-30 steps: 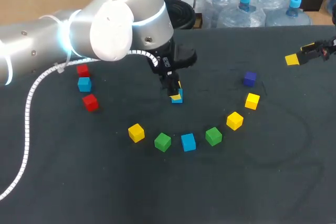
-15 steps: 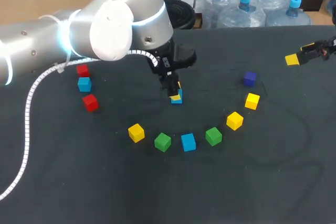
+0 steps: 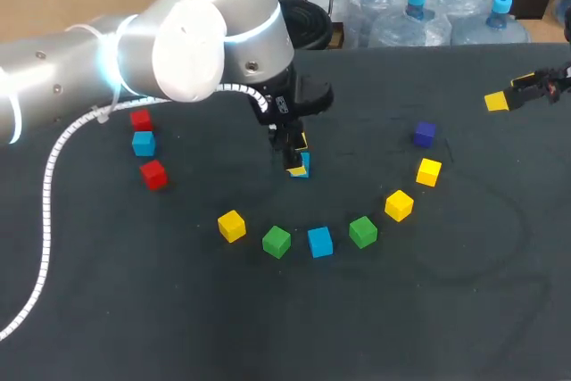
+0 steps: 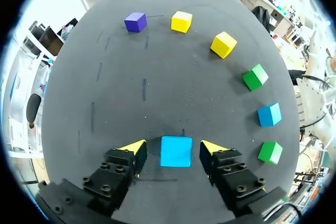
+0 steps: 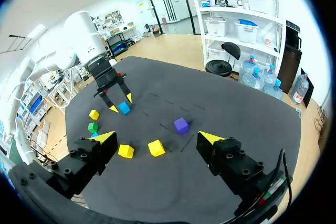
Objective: Place the blue cubes, place green cubes on the blue cubes, place the yellow cubes on the green cubes, then place the red cubes on the yellow cubes, and place purple cube on the red cubes.
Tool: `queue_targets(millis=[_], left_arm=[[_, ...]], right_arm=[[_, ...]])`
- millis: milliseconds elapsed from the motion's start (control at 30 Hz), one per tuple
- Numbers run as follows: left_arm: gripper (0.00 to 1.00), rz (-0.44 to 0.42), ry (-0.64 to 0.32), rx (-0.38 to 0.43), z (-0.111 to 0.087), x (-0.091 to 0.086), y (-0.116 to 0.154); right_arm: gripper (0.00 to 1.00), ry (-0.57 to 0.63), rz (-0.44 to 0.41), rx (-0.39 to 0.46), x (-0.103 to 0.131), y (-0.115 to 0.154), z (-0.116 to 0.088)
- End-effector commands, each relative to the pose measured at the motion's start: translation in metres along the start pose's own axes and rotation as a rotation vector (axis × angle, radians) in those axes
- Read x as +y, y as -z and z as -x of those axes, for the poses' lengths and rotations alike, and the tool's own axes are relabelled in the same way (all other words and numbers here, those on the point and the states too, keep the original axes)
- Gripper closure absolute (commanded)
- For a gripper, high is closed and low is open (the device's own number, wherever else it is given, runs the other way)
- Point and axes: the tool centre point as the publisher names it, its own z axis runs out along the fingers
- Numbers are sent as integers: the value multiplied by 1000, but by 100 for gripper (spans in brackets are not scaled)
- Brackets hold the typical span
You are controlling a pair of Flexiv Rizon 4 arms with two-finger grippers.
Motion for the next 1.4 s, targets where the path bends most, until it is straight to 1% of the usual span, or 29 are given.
queue_targets(millis=[33, 67, 133, 600, 700, 767, 833, 967, 1033, 1067, 1133, 1167, 1200, 1233, 1400], left_arm=[[46, -5, -3, 2, 1, 3, 1], [51, -4, -4, 2, 1, 4, 1], [56, -4, -5, 3, 1, 4, 1], [62, -4, 7, 4, 0, 4, 0], [61, -4, 8, 5, 0, 4, 0], [59, -4, 8, 5, 0, 4, 0], [55, -4, 8, 5, 0, 4, 0], [53, -5, 8, 5, 0, 4, 0], [49, -6, 8, 5, 0, 4, 0], [44, -6, 7, 6, 0, 4, 0], [40, -6, 7, 5, 0, 4, 0], [35, -5, 6, 5, 1, 4, 1], [22, -3, 4, 5, 1, 4, 2], [1, -3, 2, 5, 1, 3, 2], [0, 10, 0, -4, 0, 1, 10]], right_arm=[[0, 1, 3, -2, -1, -1, 0], [0, 1, 3, -2, -1, -1, 0], [0, 1, 3, -2, -1, -1, 0], [0, 1, 3, -2, -1, -1, 0], [0, 1, 3, -2, -1, -1, 0], [0, 1, 3, -2, -1, -1, 0], [0, 1, 3, -2, -1, -1, 0], [0, 1, 3, -2, -1, -1, 0], [0, 1, 3, -2, -1, -1, 0], [0, 1, 3, -2, -1, -1, 0], [0, 1, 3, -2, -1, -1, 0], [0, 1, 3, -2, -1, -1, 0], [0, 1, 3, -2, -1, -1, 0], [0, 1, 3, -2, -1, -1, 0], [0, 1, 3, -2, -1, -1, 0]])
